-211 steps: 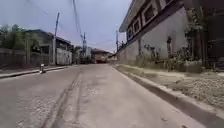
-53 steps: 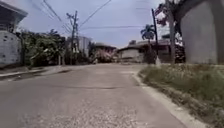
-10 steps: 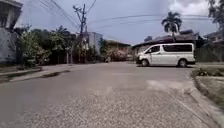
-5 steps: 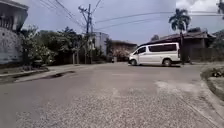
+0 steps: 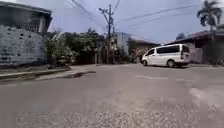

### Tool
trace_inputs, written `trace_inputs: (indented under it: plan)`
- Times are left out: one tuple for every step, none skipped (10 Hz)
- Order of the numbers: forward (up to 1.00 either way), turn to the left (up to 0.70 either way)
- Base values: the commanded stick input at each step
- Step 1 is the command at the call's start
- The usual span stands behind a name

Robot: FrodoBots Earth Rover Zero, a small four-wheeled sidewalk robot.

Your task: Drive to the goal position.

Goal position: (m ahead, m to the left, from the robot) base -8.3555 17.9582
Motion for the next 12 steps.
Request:
trace_inputs:
  plan:
    - [1.00,0.40]
    - [1.00,0.40]
    - [1.00,0.40]
    - [1.00,0.40]
    - [1.00,0.40]
    - [1.00,0.40]
    - [1.00,0.40]
    - [1.00,0.40]
    - [1.00,0.40]
    - [1.00,0.40]
    - [1.00,0.40]
    - [1.00,0.40]
